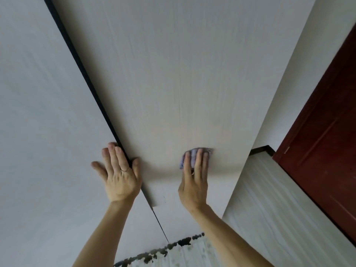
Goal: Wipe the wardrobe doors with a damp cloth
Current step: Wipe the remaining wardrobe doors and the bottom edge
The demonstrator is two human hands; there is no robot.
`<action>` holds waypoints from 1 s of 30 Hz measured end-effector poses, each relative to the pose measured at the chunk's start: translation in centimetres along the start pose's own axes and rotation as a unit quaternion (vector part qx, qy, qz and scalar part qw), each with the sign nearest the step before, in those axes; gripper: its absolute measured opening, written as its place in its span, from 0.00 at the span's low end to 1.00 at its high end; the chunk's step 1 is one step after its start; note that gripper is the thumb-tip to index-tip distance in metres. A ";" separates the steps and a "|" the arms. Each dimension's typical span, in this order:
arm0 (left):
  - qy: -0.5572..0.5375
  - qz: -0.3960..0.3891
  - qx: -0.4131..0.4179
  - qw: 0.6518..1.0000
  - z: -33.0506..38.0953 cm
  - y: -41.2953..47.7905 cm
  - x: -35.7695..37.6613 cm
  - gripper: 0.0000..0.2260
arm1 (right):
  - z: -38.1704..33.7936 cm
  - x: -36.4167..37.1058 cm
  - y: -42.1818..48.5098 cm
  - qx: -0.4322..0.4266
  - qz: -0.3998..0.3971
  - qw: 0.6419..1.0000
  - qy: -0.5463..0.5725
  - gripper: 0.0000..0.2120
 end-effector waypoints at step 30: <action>0.025 0.138 0.003 0.990 -1.6 -7.8 3.7 0.28 | 1.6 4.1 -0.1 -0.341 0.128 0.931 0.030 0.26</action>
Point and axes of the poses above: each hand's wrist, its own y-axis towards the middle knuckle, its own x-axis out of the palm, z = x × y, the point moved 2 cm from there along y, towards the middle knuckle, and after that the axes turned 7 degrees about z, right-handed, at the moved point
